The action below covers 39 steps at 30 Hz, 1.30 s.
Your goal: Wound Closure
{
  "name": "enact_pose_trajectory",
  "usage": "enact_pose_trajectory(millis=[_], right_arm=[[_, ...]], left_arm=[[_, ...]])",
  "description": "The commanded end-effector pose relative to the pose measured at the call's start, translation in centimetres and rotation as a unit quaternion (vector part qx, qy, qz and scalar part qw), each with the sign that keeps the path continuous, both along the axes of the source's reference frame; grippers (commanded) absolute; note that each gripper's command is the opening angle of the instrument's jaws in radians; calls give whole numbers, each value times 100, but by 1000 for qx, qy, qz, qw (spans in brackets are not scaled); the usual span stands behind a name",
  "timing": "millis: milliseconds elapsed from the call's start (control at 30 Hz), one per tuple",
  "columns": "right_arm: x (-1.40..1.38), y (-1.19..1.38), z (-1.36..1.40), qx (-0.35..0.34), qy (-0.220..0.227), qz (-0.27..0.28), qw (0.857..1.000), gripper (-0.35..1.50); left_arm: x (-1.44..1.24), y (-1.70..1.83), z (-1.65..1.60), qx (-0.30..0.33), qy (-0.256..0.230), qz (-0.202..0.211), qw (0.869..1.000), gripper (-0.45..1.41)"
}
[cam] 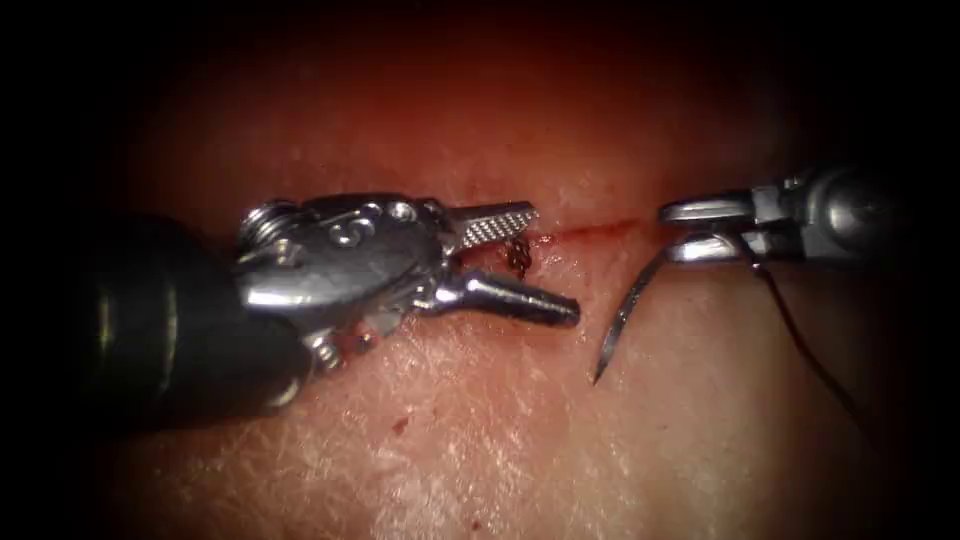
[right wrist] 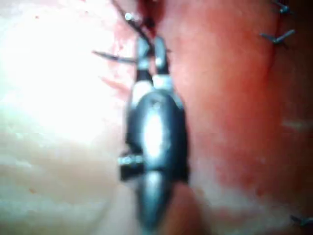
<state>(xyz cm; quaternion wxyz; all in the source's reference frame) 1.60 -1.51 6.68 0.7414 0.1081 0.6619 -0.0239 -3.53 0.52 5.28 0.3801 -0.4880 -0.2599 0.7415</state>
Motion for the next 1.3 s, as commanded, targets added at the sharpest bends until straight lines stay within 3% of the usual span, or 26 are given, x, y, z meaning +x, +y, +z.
enact_pose_trajectory(millis=[33, 733, 1200, 1300], right_arm=[[12, -3, 1, -10, 9, -3, 1000, -35], [45, -18, -21, -23, 53, -22, 998, -35], [48, -20, -32, -19, 64, -21, 998, -35], [49, -21, -35, -19, 67, -22, 997, -35]], left_arm=[[-6, -3, 9, 1, 0, -1, 1000, 78], [-18, -14, 24, 1, -5, 6, 1000, 66], [-22, -18, 27, 1, -9, 10, 1000, 44], [-22, -19, 29, 0, -10, 12, 1000, 32]])
